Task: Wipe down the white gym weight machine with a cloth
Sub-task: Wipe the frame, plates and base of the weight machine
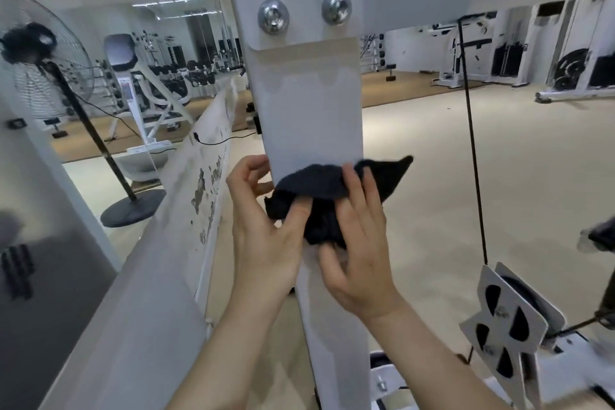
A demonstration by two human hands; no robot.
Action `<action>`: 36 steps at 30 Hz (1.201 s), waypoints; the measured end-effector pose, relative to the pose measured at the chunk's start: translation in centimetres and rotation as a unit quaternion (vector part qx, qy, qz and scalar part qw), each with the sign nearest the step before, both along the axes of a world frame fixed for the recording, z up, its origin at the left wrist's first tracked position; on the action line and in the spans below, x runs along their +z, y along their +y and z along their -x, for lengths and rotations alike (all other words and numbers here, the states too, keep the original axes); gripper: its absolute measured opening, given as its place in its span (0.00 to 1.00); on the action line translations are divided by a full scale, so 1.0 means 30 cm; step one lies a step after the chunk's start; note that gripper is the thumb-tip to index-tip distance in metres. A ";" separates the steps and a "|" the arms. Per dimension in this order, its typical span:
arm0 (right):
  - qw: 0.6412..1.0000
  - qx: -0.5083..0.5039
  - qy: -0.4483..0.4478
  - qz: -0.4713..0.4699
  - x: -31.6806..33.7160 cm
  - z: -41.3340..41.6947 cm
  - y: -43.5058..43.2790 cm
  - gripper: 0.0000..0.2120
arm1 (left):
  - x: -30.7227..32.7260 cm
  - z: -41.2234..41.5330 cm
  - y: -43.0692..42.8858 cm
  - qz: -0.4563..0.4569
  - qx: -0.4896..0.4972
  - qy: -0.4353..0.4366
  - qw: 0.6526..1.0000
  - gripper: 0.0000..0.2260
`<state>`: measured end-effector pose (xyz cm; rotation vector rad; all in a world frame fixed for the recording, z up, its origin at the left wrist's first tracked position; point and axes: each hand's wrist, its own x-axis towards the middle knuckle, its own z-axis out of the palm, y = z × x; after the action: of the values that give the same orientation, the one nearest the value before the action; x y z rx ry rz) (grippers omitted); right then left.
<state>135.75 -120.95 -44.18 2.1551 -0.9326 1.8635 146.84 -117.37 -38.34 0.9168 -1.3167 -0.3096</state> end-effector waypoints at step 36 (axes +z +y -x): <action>0.975 0.009 -0.191 -0.118 -0.090 -0.059 -0.062 0.43 | -0.260 -0.141 -0.048 -0.210 -0.132 0.065 0.967 0.25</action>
<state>137.52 -122.80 -46.87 1.9595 -1.2664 2.3337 151.07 -118.79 -46.16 1.0525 -1.2738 -0.8681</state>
